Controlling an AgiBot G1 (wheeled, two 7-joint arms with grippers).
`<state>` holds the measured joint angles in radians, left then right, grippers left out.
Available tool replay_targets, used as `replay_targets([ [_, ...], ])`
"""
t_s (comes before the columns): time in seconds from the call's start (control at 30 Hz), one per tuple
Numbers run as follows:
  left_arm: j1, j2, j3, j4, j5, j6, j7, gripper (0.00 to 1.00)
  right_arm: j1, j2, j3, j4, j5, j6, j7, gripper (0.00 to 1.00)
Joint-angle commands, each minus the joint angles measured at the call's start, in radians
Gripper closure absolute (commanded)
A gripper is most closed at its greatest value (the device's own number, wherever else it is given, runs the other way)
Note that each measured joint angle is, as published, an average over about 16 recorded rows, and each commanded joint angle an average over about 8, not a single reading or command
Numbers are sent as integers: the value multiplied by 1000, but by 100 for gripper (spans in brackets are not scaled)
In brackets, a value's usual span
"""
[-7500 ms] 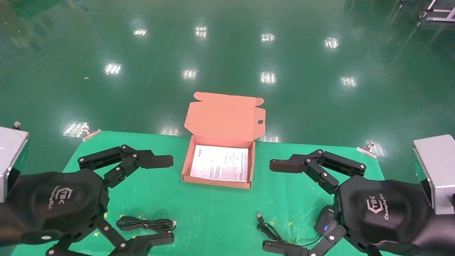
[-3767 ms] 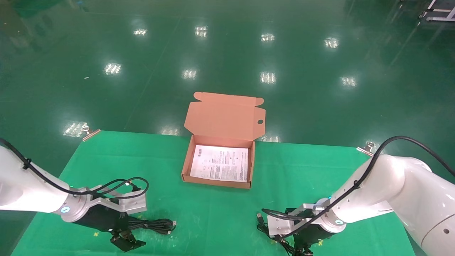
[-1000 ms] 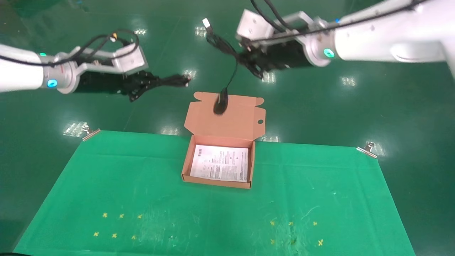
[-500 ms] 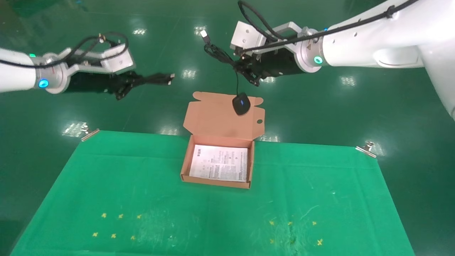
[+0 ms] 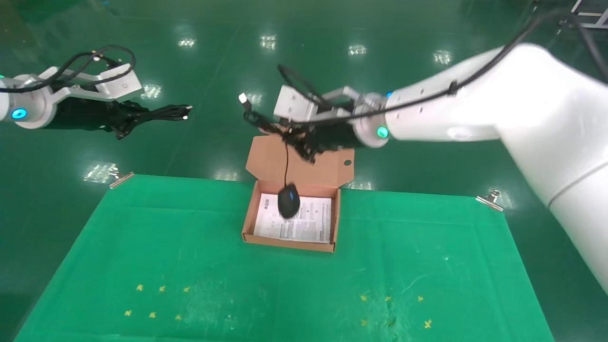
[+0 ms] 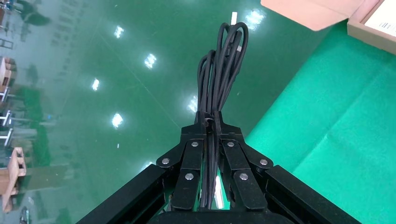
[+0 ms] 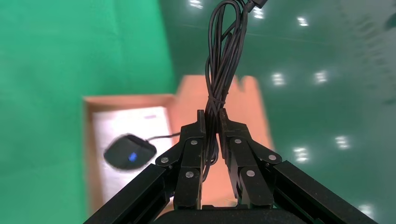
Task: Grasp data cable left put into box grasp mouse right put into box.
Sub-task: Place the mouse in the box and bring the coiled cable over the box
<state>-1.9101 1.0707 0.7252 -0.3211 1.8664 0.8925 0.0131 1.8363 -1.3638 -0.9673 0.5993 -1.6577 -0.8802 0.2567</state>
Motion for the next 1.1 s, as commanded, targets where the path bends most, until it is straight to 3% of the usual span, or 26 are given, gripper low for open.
replay_targets([
  [0.03, 1, -1, 5, -10, 9, 0, -17, 100, -16, 0, -23, 23, 21, -4, 29, 100],
  [0.43, 28, -26, 15, -98, 31, 6, -87, 100, -92, 3, -116, -42, 97, 76, 129, 100],
  [0.6, 39, -36, 19, -133, 40, 8, -115, 100, -118, -1, -152, -95, 115, 105, 125, 100],
  [1.03, 62, -57, 28, -209, 61, 13, -177, 100, -146, -7, -241, -89, 197, 180, 83, 100],
  [1.07, 63, -59, 28, -213, 62, 13, -181, 100, -145, -7, -248, -87, 203, 184, 81, 98],
  [1.1, 65, -60, 29, -218, 64, 14, -184, 100, -144, -7, -254, -84, 208, 189, 78, 87],
])
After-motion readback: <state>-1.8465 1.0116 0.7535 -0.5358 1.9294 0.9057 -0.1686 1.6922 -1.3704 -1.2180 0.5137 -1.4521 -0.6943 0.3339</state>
